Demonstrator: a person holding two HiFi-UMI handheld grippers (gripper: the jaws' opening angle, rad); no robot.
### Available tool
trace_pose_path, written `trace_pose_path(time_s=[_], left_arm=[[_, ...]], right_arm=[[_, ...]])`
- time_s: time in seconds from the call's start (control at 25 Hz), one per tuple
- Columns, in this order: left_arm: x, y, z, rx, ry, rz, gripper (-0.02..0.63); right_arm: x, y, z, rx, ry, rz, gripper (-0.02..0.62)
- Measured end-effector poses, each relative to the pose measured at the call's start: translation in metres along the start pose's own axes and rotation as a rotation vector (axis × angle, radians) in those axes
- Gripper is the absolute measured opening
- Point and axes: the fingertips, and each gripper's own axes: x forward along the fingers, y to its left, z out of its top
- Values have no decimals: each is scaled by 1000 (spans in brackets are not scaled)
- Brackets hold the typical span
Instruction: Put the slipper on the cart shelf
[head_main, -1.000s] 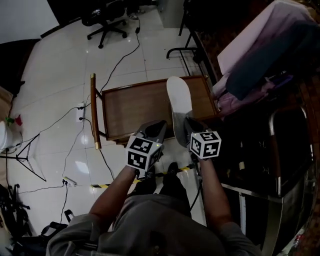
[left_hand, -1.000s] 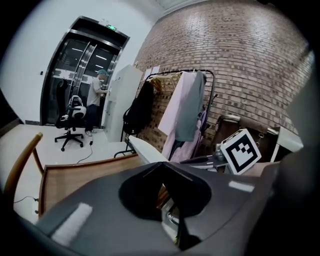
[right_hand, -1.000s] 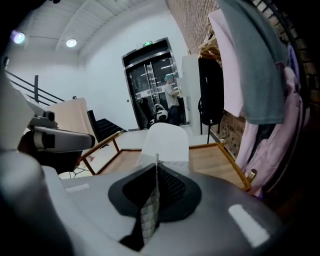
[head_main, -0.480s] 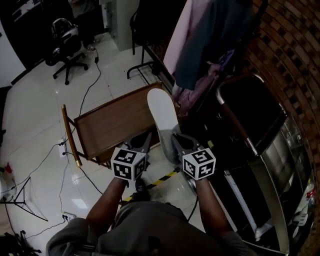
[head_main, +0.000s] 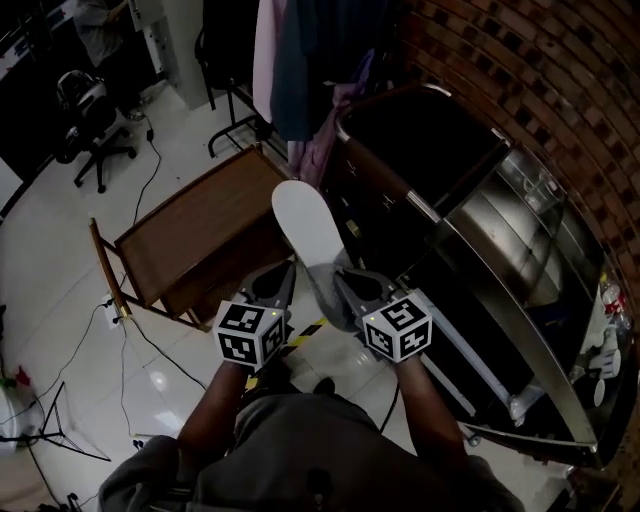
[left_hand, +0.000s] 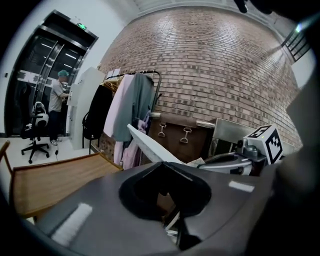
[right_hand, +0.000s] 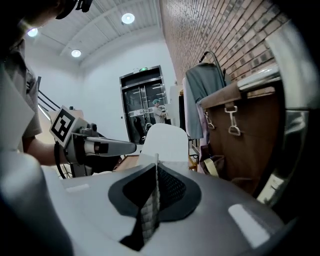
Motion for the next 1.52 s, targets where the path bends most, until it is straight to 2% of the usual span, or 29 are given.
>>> trace_pose_path(time_s=[0.2,0.56,1.08,1.36,1.52], left_arm=[[0,-56,-25,21,46,-69,8],[1,-134,-45,89,109,-272,8],[-4,-238,-88,199,204,-667,8],[6,-297,-102,235,234,-780,8],[20,-330,-108,266,238,-801,8]], right_arm=[[-67,-1,-30,36,-3,-66,8],[-152,12,-65,121,-33,-248,8],[-267,24,-116,281,-63,-701,8],[-333,-4,-148,348,-68,-902,8],[-369,-30,-169,385,-79,-961,8]])
